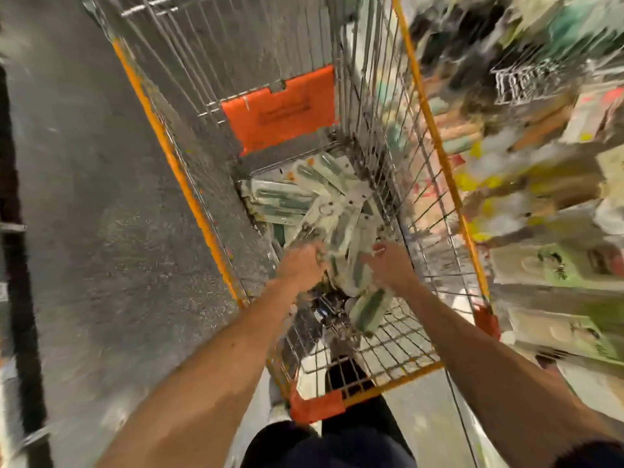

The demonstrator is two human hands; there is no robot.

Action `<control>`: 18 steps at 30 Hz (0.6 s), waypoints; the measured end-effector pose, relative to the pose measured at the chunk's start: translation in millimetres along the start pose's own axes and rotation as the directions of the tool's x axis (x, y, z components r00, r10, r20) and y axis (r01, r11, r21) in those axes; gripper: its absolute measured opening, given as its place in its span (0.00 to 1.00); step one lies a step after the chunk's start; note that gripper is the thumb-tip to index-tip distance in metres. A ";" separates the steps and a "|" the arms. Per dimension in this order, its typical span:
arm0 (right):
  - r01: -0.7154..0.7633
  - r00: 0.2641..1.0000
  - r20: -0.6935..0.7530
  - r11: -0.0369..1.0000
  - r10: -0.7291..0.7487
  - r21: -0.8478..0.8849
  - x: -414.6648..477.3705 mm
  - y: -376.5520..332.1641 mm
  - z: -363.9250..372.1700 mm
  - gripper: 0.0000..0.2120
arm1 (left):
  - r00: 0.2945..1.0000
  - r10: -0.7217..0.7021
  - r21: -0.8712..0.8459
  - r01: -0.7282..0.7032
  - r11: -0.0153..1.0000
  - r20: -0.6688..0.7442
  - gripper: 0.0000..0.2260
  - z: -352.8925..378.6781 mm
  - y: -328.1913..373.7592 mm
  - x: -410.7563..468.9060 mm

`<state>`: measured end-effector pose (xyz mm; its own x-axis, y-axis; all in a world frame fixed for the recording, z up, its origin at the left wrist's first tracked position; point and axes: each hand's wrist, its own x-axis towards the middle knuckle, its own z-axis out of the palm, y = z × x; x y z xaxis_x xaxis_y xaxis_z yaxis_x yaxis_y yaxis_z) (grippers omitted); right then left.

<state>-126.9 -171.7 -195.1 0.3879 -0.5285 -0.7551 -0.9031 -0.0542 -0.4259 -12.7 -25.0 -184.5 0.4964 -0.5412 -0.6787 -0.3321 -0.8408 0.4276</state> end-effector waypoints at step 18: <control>-0.407 0.912 0.051 0.883 0.407 0.236 174.3 -16.2 51.5 0.50 | 0.926 -0.376 -0.228 0.356 0.906 -0.045 0.37 38.7 -43.7 157.4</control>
<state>-35.2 -219.3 -345.5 -0.0041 -0.4608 -0.8875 -0.9114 0.3669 -0.1863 48.9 -72.9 -333.1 0.6202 -0.1859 -0.7621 0.0594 -0.9576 0.2818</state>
